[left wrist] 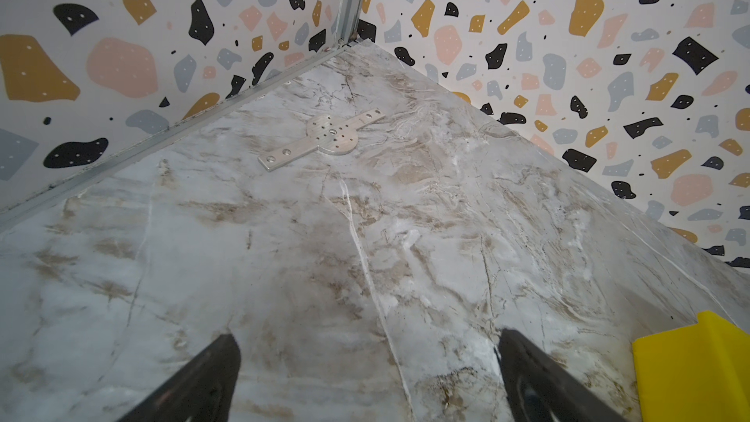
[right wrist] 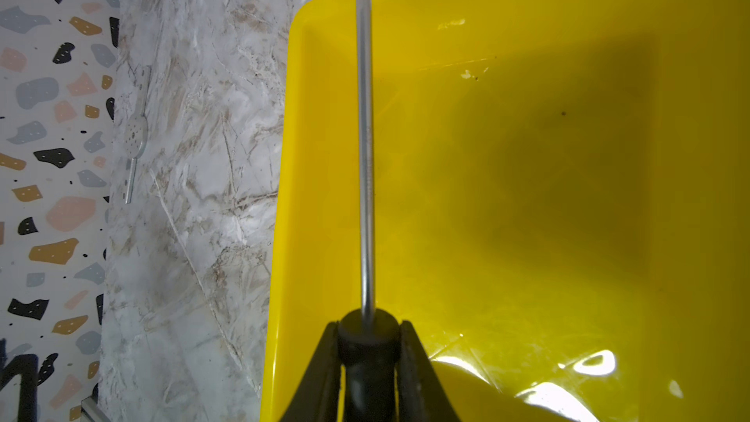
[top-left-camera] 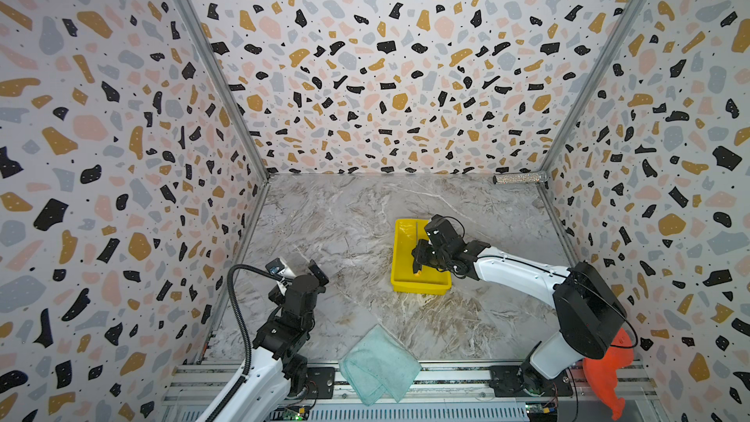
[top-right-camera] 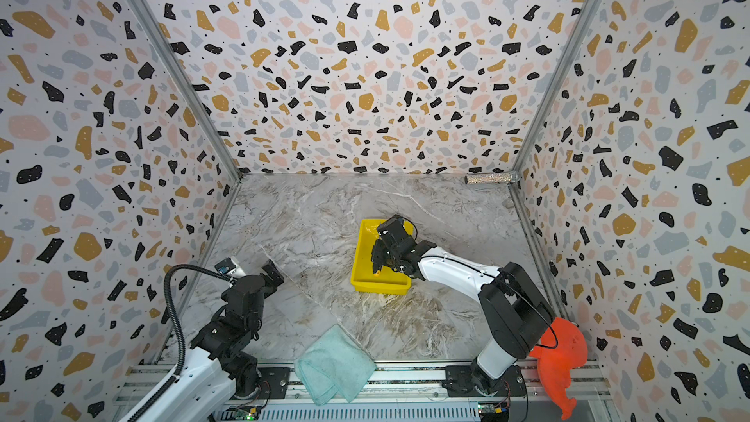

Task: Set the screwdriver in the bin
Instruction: 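Lift the screwdriver with the right gripper and carry it over the yellow bin, then lower the screwdriver into the bin and open the right gripper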

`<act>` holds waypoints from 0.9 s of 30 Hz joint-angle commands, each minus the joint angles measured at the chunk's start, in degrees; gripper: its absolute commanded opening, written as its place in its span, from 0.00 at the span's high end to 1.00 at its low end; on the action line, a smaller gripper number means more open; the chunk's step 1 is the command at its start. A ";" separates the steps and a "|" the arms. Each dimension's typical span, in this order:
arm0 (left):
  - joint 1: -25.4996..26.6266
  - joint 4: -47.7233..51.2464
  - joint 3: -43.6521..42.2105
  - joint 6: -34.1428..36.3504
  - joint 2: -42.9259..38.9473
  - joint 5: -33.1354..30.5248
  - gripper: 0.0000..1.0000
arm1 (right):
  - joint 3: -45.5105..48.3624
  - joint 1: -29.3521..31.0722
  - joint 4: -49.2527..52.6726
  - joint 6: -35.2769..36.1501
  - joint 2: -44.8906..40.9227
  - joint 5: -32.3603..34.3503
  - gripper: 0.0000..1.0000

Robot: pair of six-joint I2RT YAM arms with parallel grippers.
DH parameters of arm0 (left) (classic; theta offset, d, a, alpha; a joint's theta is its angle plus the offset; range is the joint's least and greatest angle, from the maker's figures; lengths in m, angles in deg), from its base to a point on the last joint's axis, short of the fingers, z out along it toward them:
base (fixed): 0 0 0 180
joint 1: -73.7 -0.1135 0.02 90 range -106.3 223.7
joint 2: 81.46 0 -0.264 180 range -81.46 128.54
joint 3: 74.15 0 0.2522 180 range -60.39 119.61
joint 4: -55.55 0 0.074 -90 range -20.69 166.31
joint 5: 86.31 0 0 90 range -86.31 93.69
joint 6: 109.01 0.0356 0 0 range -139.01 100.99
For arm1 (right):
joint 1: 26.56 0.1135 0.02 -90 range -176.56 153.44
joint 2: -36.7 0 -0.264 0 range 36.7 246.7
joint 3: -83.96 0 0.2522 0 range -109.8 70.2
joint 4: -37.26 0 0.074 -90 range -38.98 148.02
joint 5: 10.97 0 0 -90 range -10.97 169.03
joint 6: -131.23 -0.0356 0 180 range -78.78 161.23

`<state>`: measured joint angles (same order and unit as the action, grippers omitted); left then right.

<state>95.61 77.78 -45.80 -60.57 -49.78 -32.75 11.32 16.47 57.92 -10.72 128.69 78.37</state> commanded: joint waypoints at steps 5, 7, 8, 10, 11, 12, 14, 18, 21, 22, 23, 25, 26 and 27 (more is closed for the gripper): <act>-0.11 -1.88 -0.40 0.78 0.57 -0.29 0.00 | -2.65 0.33 0.75 0.87 1.79 -2.74 0.92; -0.11 -1.79 -0.37 0.78 0.66 -0.29 0.00 | -2.92 0.53 0.75 1.37 2.53 -2.99 0.92; -0.10 -1.79 -0.36 0.78 0.62 -0.29 0.00 | -3.12 0.57 0.65 1.80 2.92 -3.00 0.92; -0.11 -1.71 -0.35 0.78 0.58 -0.30 0.00 | -3.68 0.79 0.66 2.80 3.78 -3.18 0.92; -0.11 -1.70 -0.40 0.62 0.55 -0.36 0.00 | -4.07 0.96 0.74 3.60 4.34 -3.23 0.91; -0.07 -1.57 -0.40 0.69 0.51 -0.38 0.00 | -4.43 1.09 1.20 4.16 4.71 -3.26 0.91; -0.09 -1.71 -0.43 0.53 0.55 -0.46 0.00 | -5.14 1.27 2.08 5.46 5.65 -3.62 0.90; -0.07 -1.96 -0.44 0.52 0.73 -0.47 0.00 | -6.15 1.27 3.93 7.10 7.13 -2.50 0.89; -0.11 -1.95 -0.36 0.52 1.06 -0.55 0.00 | -7.31 1.27 5.42 8.97 8.19 -0.40 0.87; -0.11 -2.06 -0.36 0.52 1.08 -0.56 0.00 | -8.07 1.27 6.31 9.91 8.82 0.23 0.87; -0.07 -2.10 -0.40 0.55 1.13 -0.49 0.00 | -8.93 1.27 7.39 10.78 9.45 0.99 0.87; -0.07 -2.14 -0.35 0.53 1.30 -0.47 0.00 | -10.27 1.32 8.80 12.84 10.73 2.29 0.86; -0.07 -2.14 -0.33 0.55 1.36 -0.42 0.00 | -11.05 1.27 9.31 14.32 11.52 2.85 0.86; -0.06 -2.08 -0.26 0.52 1.37 -0.46 0.00 | -11.75 1.27 10.25 15.15 12.33 3.40 0.85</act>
<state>95.61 77.62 -45.80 -60.57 -48.51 -32.78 2.43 17.56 64.23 -0.16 140.25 78.70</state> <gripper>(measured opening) 0.997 0.235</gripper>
